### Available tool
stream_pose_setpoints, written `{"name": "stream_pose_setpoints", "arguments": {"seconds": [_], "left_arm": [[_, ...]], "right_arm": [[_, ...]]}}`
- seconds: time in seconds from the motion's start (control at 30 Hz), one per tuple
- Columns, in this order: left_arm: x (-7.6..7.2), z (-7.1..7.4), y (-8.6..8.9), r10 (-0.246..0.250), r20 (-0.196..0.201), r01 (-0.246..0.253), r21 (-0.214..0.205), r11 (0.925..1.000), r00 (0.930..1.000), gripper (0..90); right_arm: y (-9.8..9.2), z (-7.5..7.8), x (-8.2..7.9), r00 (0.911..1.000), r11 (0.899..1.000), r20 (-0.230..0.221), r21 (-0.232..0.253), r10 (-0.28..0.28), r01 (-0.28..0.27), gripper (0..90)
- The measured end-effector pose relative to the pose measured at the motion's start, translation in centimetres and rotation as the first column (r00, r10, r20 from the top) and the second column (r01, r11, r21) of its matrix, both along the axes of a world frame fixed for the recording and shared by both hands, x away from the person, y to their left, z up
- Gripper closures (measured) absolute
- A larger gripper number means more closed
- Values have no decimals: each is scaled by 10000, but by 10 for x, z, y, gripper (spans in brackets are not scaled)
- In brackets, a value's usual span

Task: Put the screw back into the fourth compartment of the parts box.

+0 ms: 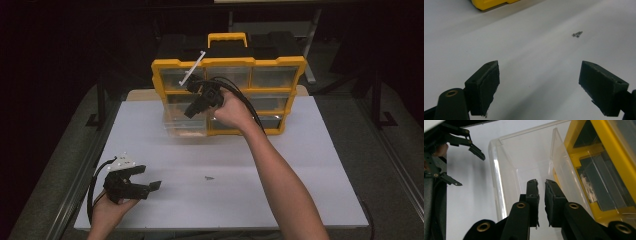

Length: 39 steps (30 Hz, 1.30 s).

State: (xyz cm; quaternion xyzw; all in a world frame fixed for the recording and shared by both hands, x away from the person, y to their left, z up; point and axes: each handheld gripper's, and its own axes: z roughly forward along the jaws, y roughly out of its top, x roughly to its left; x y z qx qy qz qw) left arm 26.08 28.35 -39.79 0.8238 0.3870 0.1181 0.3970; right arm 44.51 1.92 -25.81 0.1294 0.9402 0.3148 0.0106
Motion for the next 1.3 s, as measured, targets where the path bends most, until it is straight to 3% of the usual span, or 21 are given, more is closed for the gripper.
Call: {"name": "stream_pose_setpoints", "arguments": {"seconds": [0.17, 0.23, 0.33, 0.53, 0.57, 0.7, 0.9, 1.2, 1.3], "left_arm": [[1, -1, -1, -23, 1, 23, 5, 10000, 10000, 165], [1, 0, 0, -108, 20, 107, 144, 9998, 9999, 165], [0, 0, -2, -4, 10, 4, -2, 10000, 10000, 165], [-1, 0, -2, -73, 9, 73, 108, 9999, 10000, 165], [-1, 0, -2, -77, 27, 76, 122, 9999, 10000, 165], [0, 0, -2, -46, -17, 47, 143, 9999, 10000, 165], [0, -1, -3, -49, 32, 48, 101, 9999, 10000, 165], [1, -1, -4, -58, 41, 58, 83, 9999, 10000, 165], [1, -1, -3, -152, -26, 153, 158, 9998, 9999, 165]], "right_arm": [[-13, 14, -7, 9997, 9997, 259, 228, -38, 32, 776], [-23, 21, -11, 9996, 9995, 275, 304, -112, 104, 766], [-41, 28, -17, 9987, 9983, 466, 539, -228, 203, 750], [-80, 29, -32, 9957, 9953, 579, 690, -719, 679, 712], [-91, 24, -37, 9947, 9945, 603, 679, -836, 795, 695], [-103, 11, -44, 9940, 9932, 526, 709, -958, 919, 687], [-116, -25, -52, 9945, 9937, 363, 585, -983, 960, 668], [-112, -78, -63, 9942, 9944, -397, 304, -999, 1011, 662], [-109, -91, -65, 9959, 9958, -268, 255, -870, 876, 642]]}}
